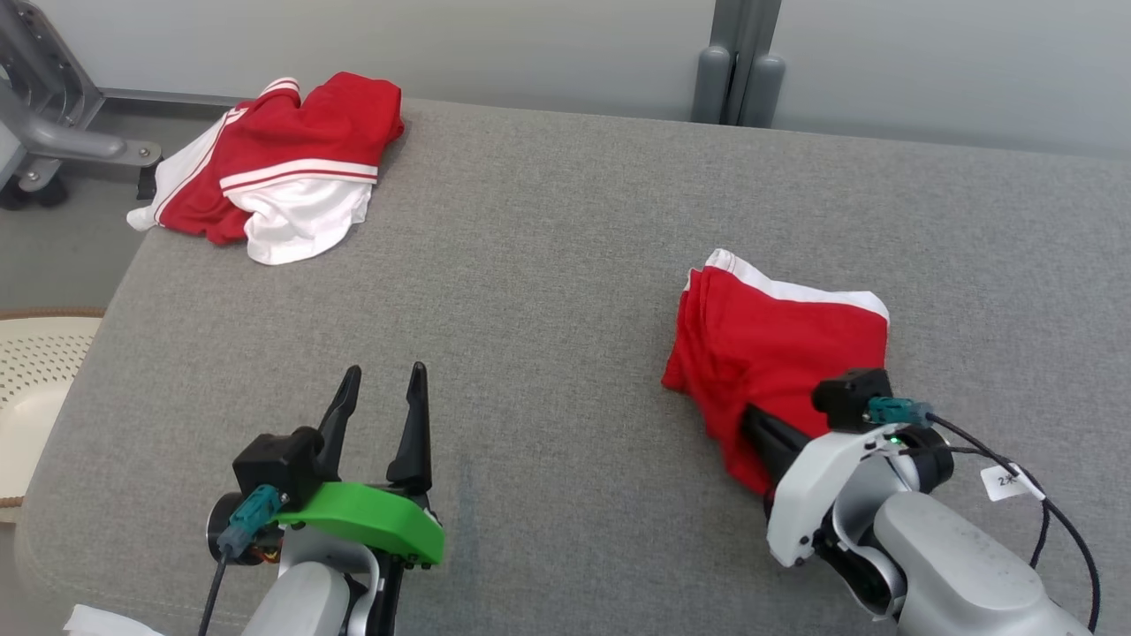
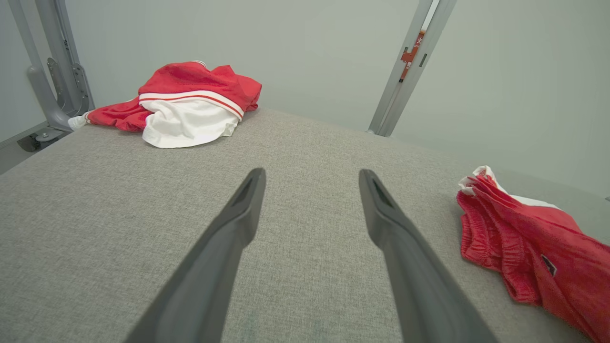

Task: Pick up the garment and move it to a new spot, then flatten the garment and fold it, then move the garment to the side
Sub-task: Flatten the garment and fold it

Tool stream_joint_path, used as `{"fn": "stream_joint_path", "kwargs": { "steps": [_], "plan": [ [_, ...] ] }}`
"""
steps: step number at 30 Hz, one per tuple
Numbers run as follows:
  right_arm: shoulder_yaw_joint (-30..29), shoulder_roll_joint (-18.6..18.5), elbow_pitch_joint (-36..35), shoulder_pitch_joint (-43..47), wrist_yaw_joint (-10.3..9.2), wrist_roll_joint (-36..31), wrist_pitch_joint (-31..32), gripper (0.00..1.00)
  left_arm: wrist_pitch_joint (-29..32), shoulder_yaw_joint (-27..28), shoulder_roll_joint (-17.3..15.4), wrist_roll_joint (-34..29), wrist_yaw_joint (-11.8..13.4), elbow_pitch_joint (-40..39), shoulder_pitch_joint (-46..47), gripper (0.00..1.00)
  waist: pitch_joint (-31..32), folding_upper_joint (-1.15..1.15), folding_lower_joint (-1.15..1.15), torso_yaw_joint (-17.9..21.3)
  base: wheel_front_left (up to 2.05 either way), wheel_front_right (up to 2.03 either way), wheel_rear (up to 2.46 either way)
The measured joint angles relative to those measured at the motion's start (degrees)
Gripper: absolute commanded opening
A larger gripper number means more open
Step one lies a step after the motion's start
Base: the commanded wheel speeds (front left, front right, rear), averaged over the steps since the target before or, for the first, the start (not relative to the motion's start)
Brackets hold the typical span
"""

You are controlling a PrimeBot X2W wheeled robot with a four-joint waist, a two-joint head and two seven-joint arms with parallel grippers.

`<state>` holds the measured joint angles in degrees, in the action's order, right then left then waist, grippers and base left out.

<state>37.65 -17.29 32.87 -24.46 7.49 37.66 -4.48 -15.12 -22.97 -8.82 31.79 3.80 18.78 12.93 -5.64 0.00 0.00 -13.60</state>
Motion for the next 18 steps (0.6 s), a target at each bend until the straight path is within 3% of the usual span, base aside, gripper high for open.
{"fn": "stream_joint_path", "kwargs": {
  "steps": [10, 18],
  "plan": [
    [10.66, 1.09, -3.00, -0.41, 0.00, 3.22, 0.49, 0.00, 0.00, 0.34, 0.13, -0.08, 0.02, -0.19, -0.02, 1.00, 0.18, 0.00, 0.00, 0.88, 0.00, 0.00, 0.00],
    [11.82, 1.86, -1.45, -1.64, 0.00, 4.65, -4.27, 0.00, -0.01, 0.75, 0.13, -0.20, 0.02, -0.27, -0.16, 1.00, 0.79, 0.00, 0.00, 1.89, 0.00, 0.00, 0.00]
  ]
}}
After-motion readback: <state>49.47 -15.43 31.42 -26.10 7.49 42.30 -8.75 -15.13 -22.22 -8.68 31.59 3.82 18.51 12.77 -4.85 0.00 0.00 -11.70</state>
